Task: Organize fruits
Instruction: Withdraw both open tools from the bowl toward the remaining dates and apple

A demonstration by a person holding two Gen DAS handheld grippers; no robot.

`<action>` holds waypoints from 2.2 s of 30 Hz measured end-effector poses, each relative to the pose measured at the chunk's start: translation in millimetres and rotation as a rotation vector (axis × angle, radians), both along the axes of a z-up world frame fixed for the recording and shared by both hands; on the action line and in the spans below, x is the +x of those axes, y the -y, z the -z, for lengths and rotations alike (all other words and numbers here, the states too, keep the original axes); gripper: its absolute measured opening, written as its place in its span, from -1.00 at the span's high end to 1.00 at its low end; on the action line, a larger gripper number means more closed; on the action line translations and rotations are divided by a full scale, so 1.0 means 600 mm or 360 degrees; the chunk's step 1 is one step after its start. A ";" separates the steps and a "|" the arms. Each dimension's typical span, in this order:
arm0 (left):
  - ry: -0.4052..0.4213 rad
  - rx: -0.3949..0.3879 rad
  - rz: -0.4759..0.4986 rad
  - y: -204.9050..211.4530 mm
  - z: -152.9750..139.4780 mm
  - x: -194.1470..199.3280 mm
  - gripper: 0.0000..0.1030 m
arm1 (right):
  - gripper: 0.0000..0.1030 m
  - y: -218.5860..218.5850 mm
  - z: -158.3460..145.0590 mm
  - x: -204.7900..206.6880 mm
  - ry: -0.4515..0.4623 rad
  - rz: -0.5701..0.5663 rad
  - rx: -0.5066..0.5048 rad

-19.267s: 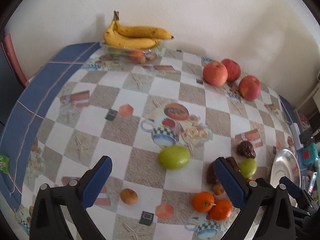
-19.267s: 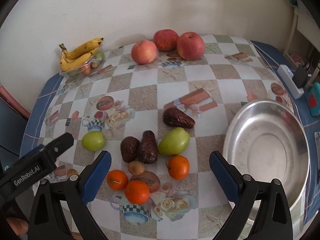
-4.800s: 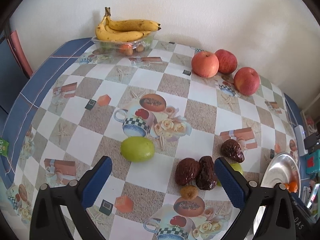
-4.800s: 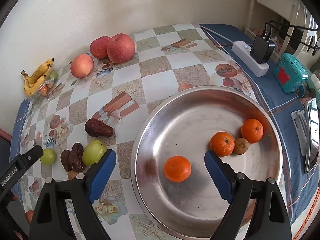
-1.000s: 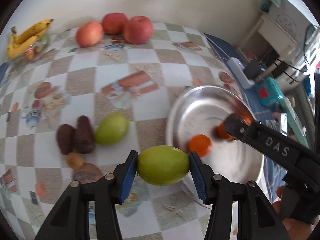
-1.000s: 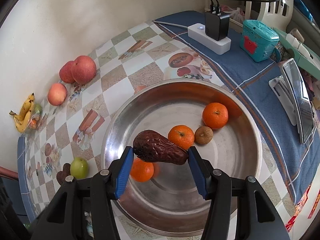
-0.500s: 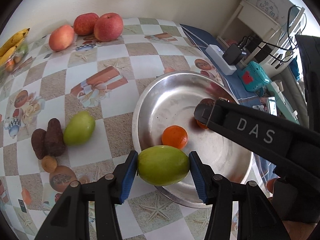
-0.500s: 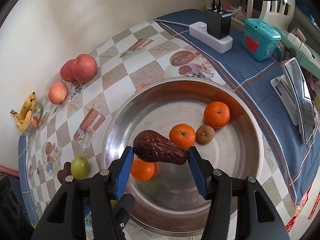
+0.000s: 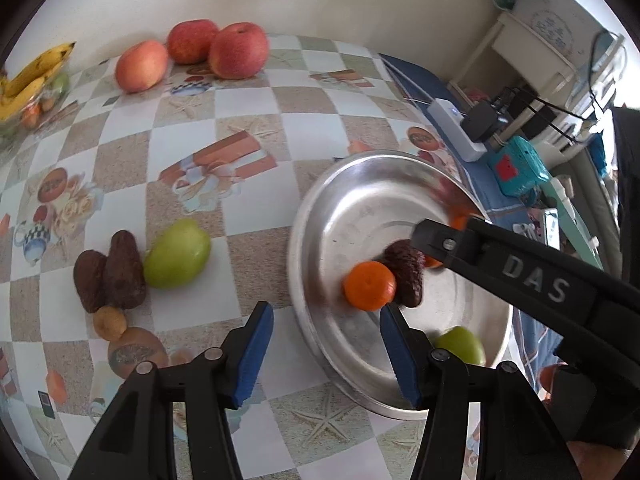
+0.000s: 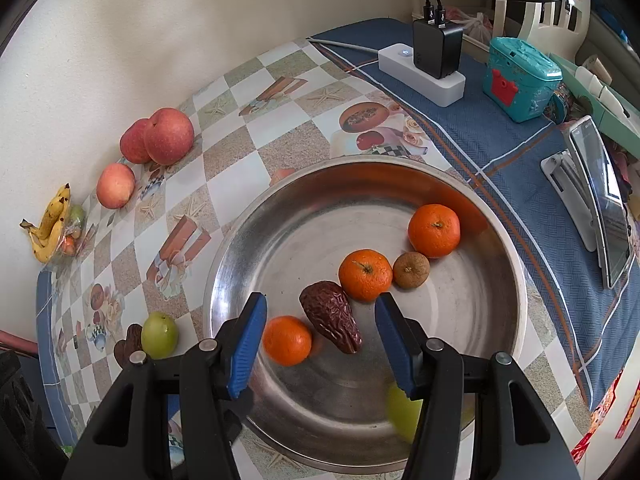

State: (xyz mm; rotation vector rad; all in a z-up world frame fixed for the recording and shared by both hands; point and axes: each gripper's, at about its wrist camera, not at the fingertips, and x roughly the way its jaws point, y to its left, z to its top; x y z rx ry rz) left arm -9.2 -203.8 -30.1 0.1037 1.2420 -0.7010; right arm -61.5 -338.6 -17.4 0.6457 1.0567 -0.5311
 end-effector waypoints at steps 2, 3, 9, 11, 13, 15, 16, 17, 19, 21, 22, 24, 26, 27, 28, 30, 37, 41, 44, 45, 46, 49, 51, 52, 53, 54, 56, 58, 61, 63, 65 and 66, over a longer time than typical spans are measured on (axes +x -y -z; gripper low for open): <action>-0.0007 0.0011 -0.0046 -0.009 0.002 0.008 -0.15 | -0.13 0.000 0.000 0.000 0.0000 -0.0001 0.0000; -0.0012 0.0020 -0.0077 -0.016 0.003 0.014 -0.15 | -0.13 0.000 0.000 0.000 0.0000 0.0000 -0.0001; -0.0004 0.0057 -0.0250 -0.056 0.003 0.045 -0.15 | -0.12 -0.003 0.002 0.003 -0.0006 -0.0017 -0.0003; 0.0005 0.0067 -0.0300 -0.069 0.000 0.054 -0.15 | -0.12 -0.006 0.001 0.005 -0.0007 -0.0028 -0.0005; 0.0004 0.0076 -0.0367 -0.087 -0.001 0.064 -0.15 | -0.12 -0.010 0.000 0.007 -0.0007 -0.0044 -0.0011; 0.0020 0.0119 -0.0444 -0.106 -0.001 0.075 -0.15 | -0.12 -0.016 -0.002 0.010 -0.0009 -0.0063 -0.0022; 0.0023 0.0132 -0.0468 -0.111 -0.001 0.078 -0.15 | -0.12 -0.019 -0.003 0.012 -0.0010 -0.0072 -0.0027; 0.0026 0.0141 -0.0500 -0.119 -0.001 0.083 -0.15 | -0.12 -0.023 -0.004 0.014 -0.0010 -0.0086 -0.0034; 0.0030 0.0142 -0.0559 -0.136 -0.002 0.091 -0.15 | -0.12 -0.033 -0.007 0.021 -0.0011 -0.0125 -0.0048; 0.0046 0.0139 -0.0614 -0.153 -0.007 0.099 -0.15 | -0.12 -0.045 -0.009 0.029 -0.0015 -0.0169 -0.0067; 0.0052 0.0137 -0.0635 -0.160 -0.009 0.102 -0.15 | -0.12 -0.051 -0.010 0.031 -0.0015 -0.0188 -0.0074; 0.0061 0.0133 -0.0681 -0.173 -0.013 0.107 -0.15 | -0.12 -0.062 -0.013 0.037 -0.0013 -0.0225 -0.0091; 0.0061 0.0125 -0.0715 -0.184 -0.015 0.112 -0.15 | -0.12 -0.071 -0.016 0.040 -0.0008 -0.0260 -0.0102; 0.0058 0.0118 -0.0735 -0.191 -0.016 0.115 -0.15 | -0.12 -0.074 -0.017 0.041 -0.0007 -0.0269 -0.0108; 0.0055 0.0111 -0.0755 -0.197 -0.017 0.117 -0.15 | -0.12 -0.078 -0.018 0.043 -0.0008 -0.0280 -0.0117; 0.0048 0.0101 -0.0785 -0.204 -0.017 0.120 -0.15 | -0.12 -0.082 -0.019 0.045 -0.0009 -0.0295 -0.0126; 0.0031 0.0090 -0.0837 -0.221 -0.016 0.126 -0.15 | -0.12 -0.087 -0.020 0.048 -0.0010 -0.0308 -0.0133; 0.0019 0.0091 -0.0842 -0.222 -0.013 0.126 -0.15 | -0.12 -0.087 -0.017 0.048 -0.0018 -0.0313 -0.0125; 0.0012 0.0095 -0.0843 -0.222 -0.010 0.126 -0.15 | -0.12 -0.087 -0.014 0.049 -0.0024 -0.0317 -0.0119; 0.0010 0.0097 -0.0843 -0.222 -0.010 0.126 -0.15 | -0.12 -0.088 -0.013 0.049 -0.0027 -0.0318 -0.0118; 0.0009 0.0098 -0.0843 -0.222 -0.009 0.126 -0.15 | -0.12 -0.088 -0.013 0.049 -0.0028 -0.0319 -0.0118; 0.0010 0.0097 -0.0844 -0.221 -0.009 0.125 -0.15 | -0.12 -0.088 -0.012 0.049 -0.0030 -0.0323 -0.0117; 0.0008 0.0100 -0.0843 -0.221 -0.008 0.125 -0.15 | -0.12 -0.088 -0.012 0.050 -0.0032 -0.0323 -0.0117; 0.0007 0.0101 -0.0843 -0.221 -0.009 0.126 -0.16 | -0.12 -0.088 -0.011 0.050 -0.0034 -0.0324 -0.0117; 0.0004 0.0107 -0.0843 -0.221 -0.008 0.126 -0.18 | -0.12 -0.089 -0.010 0.050 -0.0035 -0.0323 -0.0117; 0.0003 0.0115 -0.0846 -0.221 -0.007 0.127 -0.32 | -0.12 -0.089 -0.009 0.050 -0.0036 -0.0323 -0.0117; 0.0003 0.0147 -0.0856 -0.221 -0.005 0.128 -0.55 | -0.14 -0.090 -0.008 0.051 -0.0037 -0.0322 -0.0119; 0.0009 0.0181 -0.0865 -0.222 -0.002 0.129 -0.64 | -0.47 -0.090 -0.003 0.052 -0.0051 -0.0326 -0.0116; 0.0006 0.0253 -0.0885 -0.226 0.006 0.131 -0.92 | -0.73 -0.092 0.007 0.053 -0.0067 -0.0340 -0.0127; 0.0012 0.0285 -0.0911 -0.230 0.011 0.131 -1.00 | -0.74 -0.094 0.013 0.054 -0.0096 -0.0349 -0.0142; 0.0029 0.0310 -0.0924 -0.233 0.012 0.131 -1.00 | -0.74 -0.094 0.019 0.054 -0.0110 -0.0353 -0.0144; 0.0038 0.0317 -0.0929 -0.234 0.012 0.131 -1.00 | -0.74 -0.094 0.019 0.054 -0.0106 -0.0352 -0.0143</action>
